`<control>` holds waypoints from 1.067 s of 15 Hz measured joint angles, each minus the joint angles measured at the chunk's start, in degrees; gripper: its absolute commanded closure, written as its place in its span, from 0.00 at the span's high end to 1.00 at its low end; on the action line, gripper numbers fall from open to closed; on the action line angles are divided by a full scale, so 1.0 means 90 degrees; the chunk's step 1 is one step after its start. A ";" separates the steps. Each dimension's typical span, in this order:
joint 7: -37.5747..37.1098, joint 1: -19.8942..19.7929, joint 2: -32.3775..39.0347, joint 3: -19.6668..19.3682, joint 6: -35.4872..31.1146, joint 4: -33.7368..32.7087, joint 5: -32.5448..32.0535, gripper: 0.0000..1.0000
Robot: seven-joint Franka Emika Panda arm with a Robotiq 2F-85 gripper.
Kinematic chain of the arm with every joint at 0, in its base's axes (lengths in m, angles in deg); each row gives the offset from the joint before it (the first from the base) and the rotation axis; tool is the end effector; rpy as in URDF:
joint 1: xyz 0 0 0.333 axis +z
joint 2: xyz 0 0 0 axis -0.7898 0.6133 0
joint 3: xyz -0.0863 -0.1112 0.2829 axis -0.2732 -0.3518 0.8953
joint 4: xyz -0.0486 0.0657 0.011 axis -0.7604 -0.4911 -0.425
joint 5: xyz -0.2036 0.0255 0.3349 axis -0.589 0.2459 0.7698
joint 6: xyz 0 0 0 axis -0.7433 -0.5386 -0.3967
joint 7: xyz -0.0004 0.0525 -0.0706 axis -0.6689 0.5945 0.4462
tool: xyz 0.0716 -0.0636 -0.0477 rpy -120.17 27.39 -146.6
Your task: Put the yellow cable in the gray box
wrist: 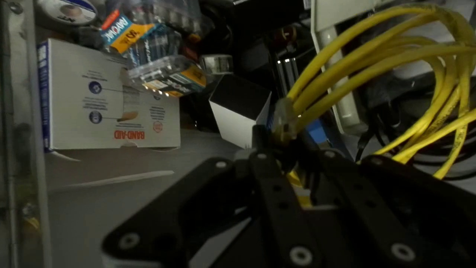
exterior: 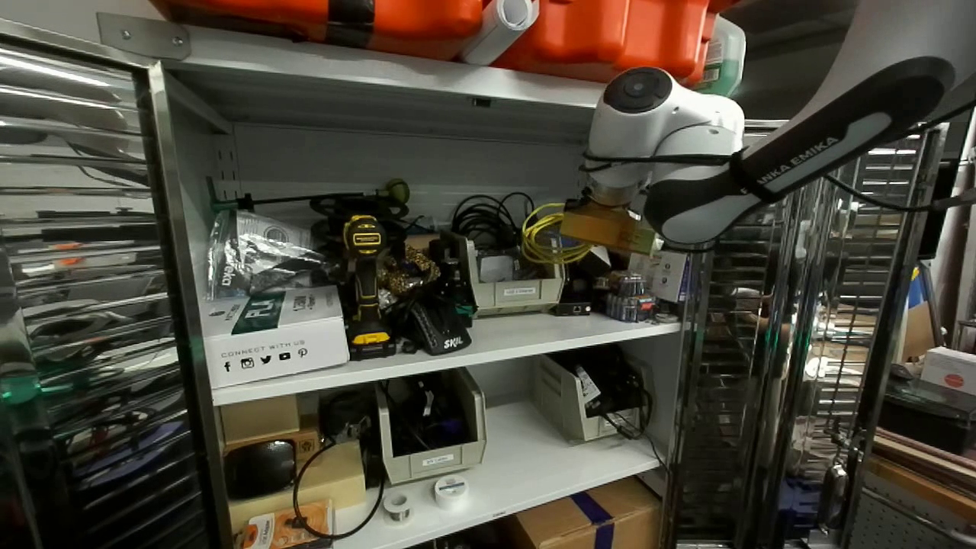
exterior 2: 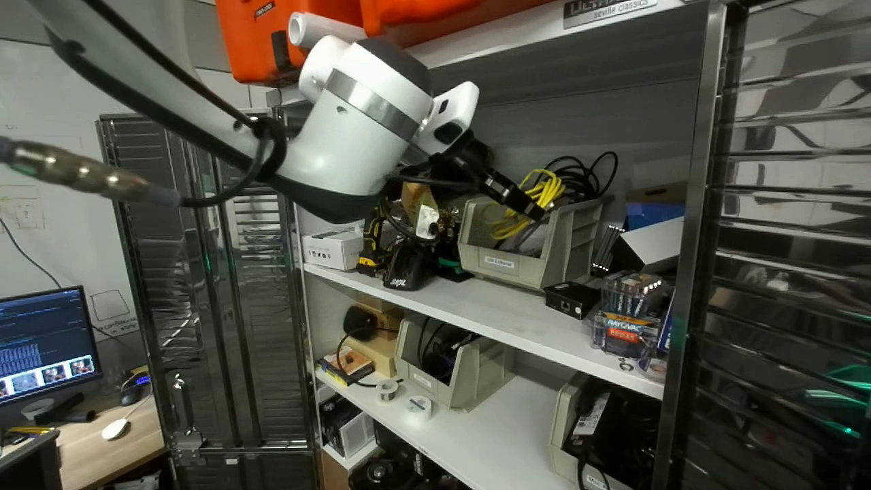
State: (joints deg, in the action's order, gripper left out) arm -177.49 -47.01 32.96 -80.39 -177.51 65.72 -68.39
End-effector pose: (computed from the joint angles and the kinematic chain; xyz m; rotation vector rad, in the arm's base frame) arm 0.6343 -0.0062 0.5238 2.3582 -1.0168 1.4124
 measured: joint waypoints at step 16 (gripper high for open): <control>0.0087 0.0200 0.2983 0.0376 0.0834 -0.3949 0.0223 0.45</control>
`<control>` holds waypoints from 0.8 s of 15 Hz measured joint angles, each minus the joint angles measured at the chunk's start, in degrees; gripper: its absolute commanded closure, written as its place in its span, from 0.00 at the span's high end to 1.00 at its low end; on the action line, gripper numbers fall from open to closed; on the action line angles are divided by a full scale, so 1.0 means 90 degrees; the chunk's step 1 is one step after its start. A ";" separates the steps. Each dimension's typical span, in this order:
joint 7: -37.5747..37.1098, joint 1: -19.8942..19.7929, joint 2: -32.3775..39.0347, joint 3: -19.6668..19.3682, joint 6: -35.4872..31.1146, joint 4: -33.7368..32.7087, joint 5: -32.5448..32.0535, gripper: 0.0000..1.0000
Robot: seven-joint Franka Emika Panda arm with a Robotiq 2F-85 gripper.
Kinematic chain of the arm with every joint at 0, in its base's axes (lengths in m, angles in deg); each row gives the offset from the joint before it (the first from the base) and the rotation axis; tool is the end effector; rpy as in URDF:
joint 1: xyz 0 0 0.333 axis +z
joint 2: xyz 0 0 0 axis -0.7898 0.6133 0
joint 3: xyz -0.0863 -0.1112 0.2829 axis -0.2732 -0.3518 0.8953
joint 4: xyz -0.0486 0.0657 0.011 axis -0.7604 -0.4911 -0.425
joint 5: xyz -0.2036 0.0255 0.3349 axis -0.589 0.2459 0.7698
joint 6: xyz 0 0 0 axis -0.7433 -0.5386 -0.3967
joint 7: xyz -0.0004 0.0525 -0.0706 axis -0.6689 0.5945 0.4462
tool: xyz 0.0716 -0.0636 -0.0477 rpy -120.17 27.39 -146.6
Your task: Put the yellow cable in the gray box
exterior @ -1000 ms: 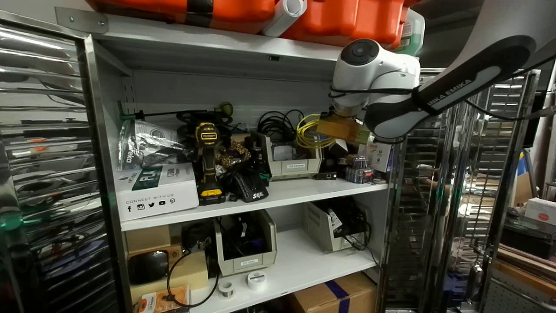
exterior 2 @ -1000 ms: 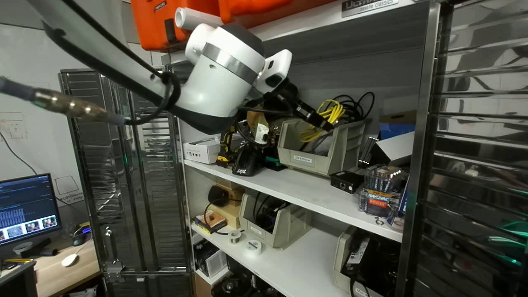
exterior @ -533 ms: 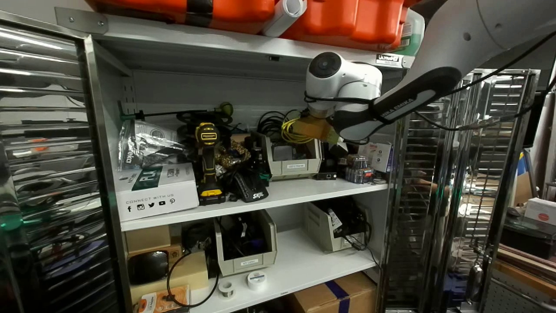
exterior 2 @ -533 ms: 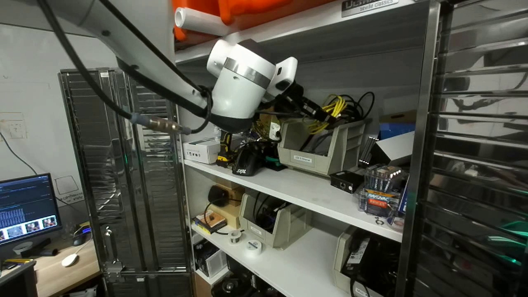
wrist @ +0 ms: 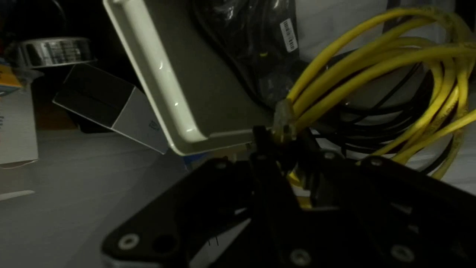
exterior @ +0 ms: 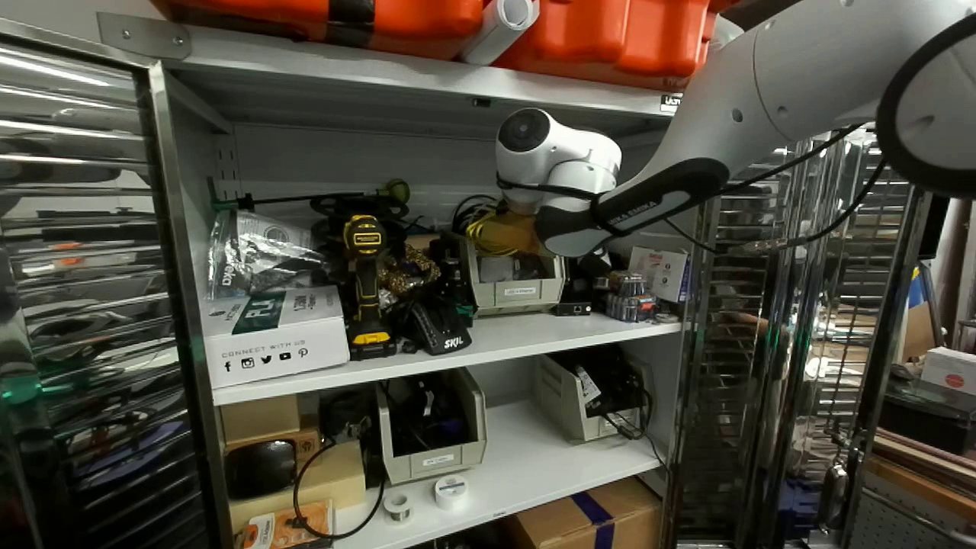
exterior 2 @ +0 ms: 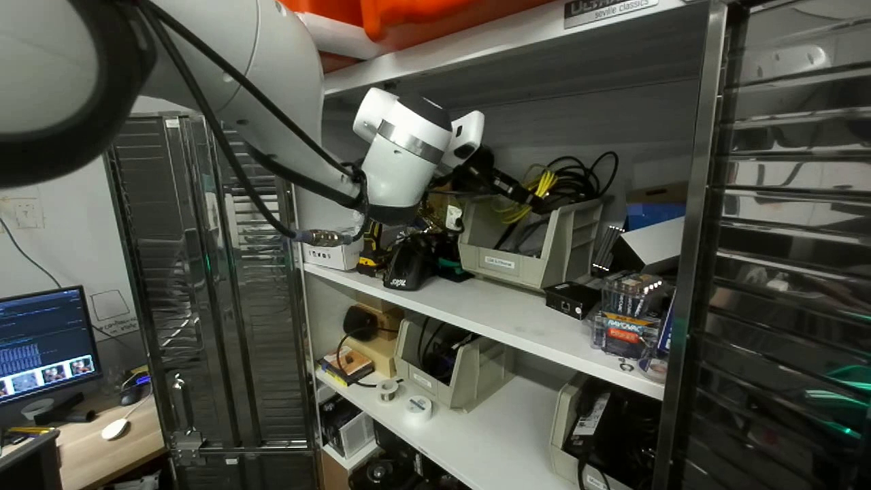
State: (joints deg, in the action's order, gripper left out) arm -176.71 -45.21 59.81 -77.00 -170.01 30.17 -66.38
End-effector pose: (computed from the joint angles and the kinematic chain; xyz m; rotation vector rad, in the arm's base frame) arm 0.7680 0.0546 0.5099 2.2757 -1.0138 1.5343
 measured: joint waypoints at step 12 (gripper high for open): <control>0.2376 -0.0459 -0.0725 0.0819 -0.0086 0.0691 0.1470 1.00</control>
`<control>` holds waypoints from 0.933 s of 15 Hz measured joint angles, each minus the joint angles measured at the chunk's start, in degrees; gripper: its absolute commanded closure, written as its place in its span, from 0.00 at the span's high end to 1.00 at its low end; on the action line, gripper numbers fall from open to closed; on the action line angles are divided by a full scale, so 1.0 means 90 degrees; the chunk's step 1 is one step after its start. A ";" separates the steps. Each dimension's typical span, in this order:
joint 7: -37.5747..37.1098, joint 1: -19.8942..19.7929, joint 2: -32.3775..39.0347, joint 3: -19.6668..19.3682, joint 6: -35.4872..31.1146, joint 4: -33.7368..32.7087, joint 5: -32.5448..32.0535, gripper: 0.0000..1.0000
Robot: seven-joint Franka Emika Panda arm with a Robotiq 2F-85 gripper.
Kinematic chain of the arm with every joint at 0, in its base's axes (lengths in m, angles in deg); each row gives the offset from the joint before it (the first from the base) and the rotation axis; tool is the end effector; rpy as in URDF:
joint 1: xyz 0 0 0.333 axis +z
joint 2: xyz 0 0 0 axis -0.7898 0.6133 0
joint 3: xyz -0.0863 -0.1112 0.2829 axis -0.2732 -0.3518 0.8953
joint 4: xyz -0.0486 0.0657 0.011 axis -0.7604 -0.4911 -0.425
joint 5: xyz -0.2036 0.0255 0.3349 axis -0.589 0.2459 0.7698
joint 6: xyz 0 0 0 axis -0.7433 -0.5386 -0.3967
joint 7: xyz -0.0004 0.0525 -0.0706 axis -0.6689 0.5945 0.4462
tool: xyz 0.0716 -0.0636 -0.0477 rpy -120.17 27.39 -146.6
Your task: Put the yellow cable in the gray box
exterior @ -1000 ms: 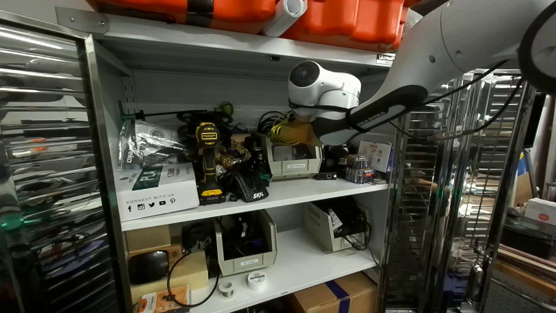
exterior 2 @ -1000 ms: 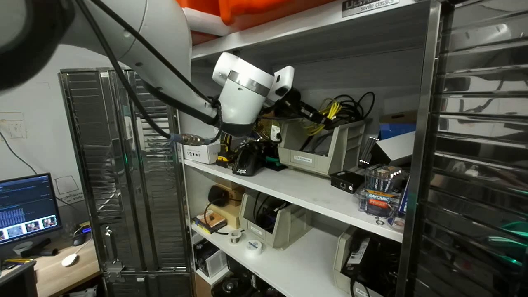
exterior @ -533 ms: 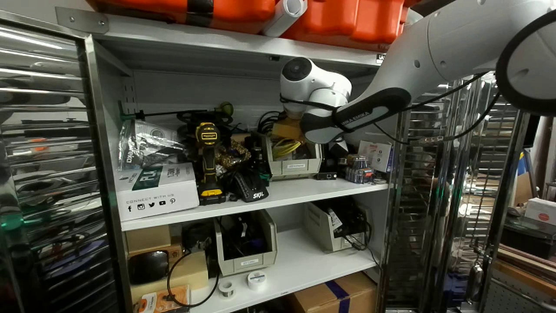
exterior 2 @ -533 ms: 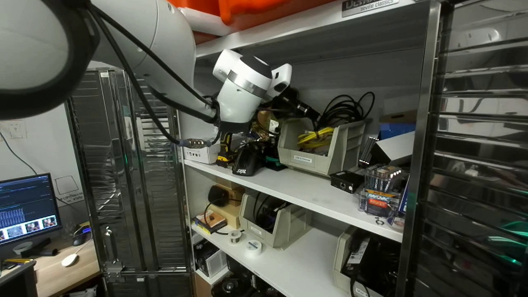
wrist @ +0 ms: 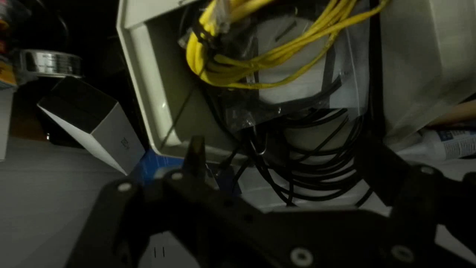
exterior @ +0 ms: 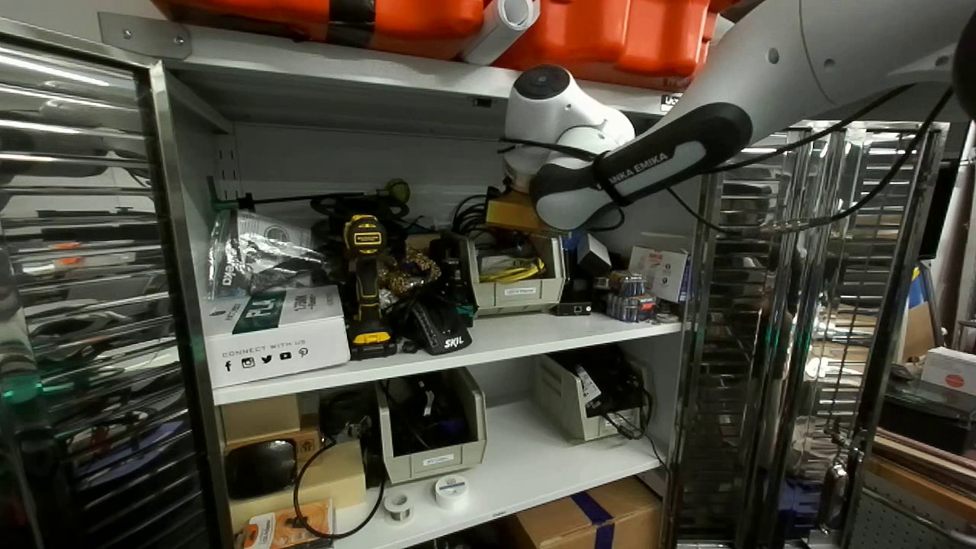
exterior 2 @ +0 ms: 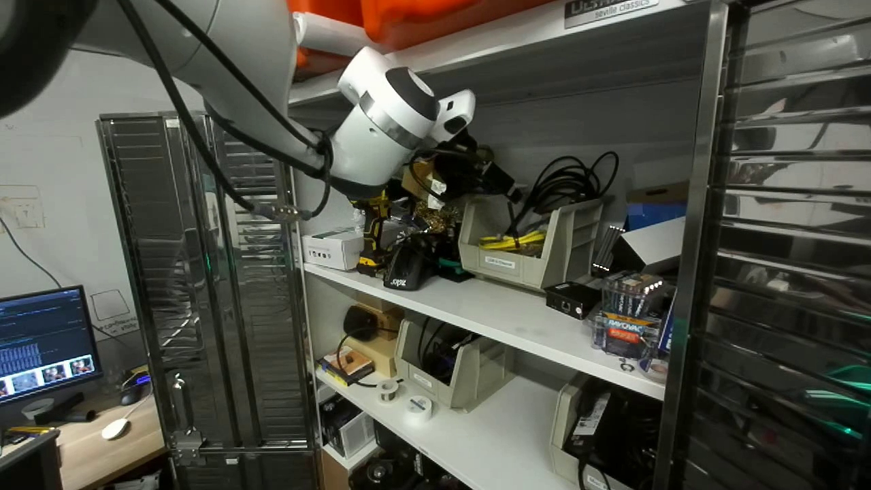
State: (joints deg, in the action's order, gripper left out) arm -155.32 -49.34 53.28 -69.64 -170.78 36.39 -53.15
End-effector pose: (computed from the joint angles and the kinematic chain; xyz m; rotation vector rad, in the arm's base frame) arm 0.7409 0.0702 0.5405 2.5279 -0.7940 1.3560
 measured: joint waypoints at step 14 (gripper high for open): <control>0.2809 -0.0026 -0.1273 -0.0452 0.0280 0.1925 0.2423 1.00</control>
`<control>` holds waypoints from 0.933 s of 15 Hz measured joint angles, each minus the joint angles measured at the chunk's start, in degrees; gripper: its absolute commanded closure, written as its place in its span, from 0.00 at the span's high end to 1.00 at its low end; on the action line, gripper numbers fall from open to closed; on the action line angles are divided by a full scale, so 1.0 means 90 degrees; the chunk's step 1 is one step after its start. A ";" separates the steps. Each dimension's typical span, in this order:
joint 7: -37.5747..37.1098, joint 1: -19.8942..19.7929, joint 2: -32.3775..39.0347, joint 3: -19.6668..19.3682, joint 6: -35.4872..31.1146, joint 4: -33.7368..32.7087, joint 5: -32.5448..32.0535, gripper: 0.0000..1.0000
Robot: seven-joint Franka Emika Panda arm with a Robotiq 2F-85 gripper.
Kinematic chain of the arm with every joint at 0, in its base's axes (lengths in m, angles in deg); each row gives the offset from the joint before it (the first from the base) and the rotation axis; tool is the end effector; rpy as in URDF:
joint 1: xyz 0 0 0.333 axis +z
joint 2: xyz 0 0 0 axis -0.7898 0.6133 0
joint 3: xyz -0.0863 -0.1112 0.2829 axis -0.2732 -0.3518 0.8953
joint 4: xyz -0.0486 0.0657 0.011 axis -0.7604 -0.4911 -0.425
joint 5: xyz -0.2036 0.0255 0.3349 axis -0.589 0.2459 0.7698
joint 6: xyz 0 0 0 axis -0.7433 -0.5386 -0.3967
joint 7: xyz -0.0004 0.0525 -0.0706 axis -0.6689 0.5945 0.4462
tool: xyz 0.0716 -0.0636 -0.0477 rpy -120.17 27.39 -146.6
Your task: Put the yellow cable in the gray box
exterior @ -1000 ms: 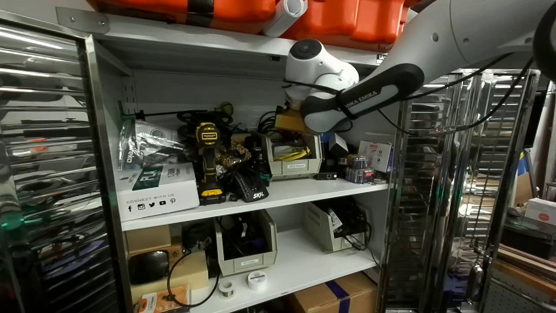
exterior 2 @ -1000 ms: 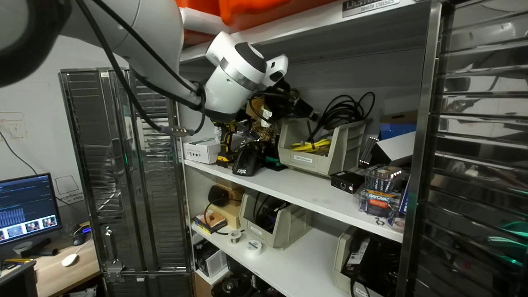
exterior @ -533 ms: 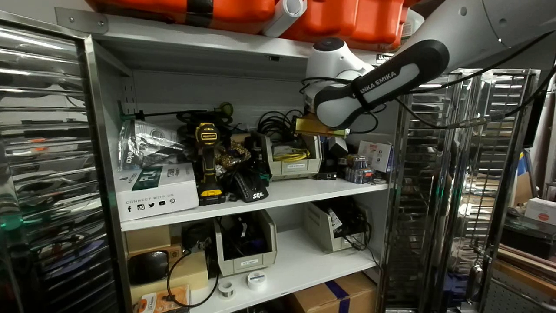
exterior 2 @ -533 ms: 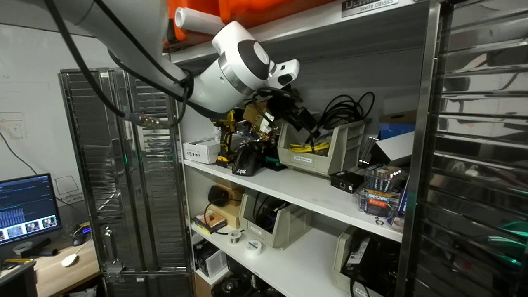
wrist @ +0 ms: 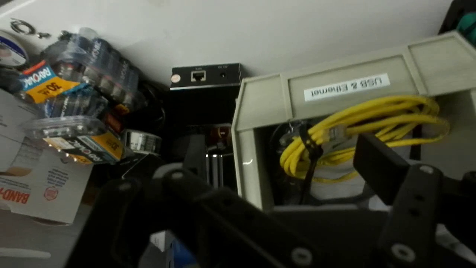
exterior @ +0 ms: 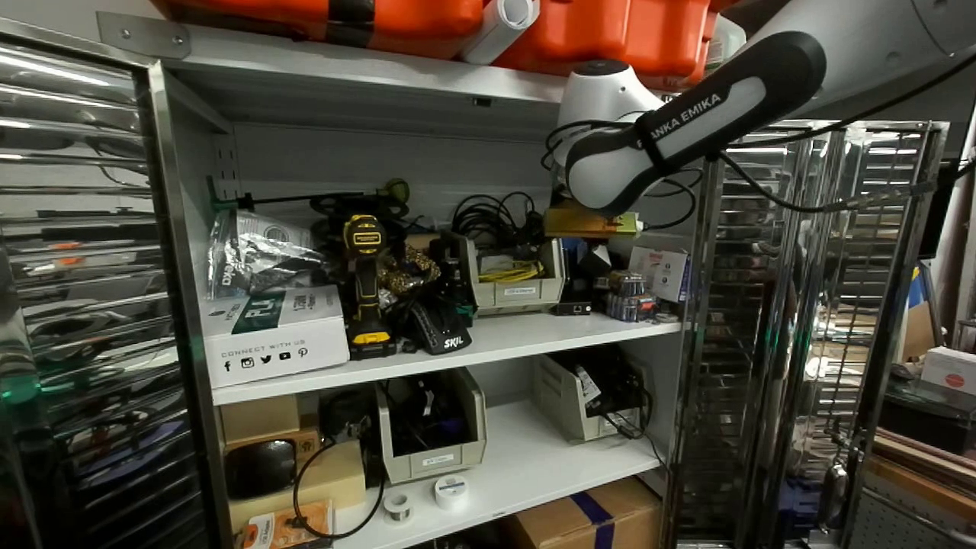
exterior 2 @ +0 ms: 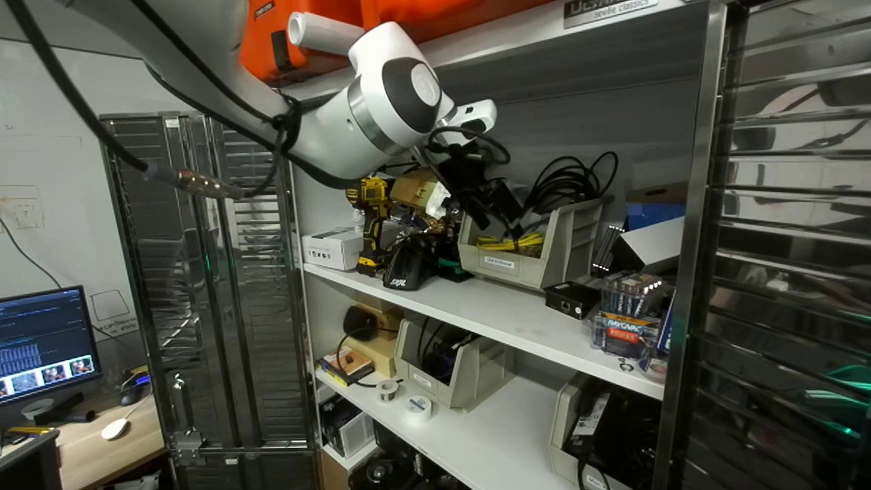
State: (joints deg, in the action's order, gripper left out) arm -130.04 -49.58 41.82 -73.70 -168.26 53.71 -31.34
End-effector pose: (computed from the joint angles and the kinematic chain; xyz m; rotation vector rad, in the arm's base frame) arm 0.6832 0.0187 0.5206 2.7460 -0.6400 0.9478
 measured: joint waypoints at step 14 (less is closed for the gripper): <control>0.4333 -0.0119 -0.2868 0.0115 0.4280 0.1409 0.2474 1.00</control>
State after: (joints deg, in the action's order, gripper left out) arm -91.04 -50.65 16.01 -72.66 -129.74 66.39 -9.08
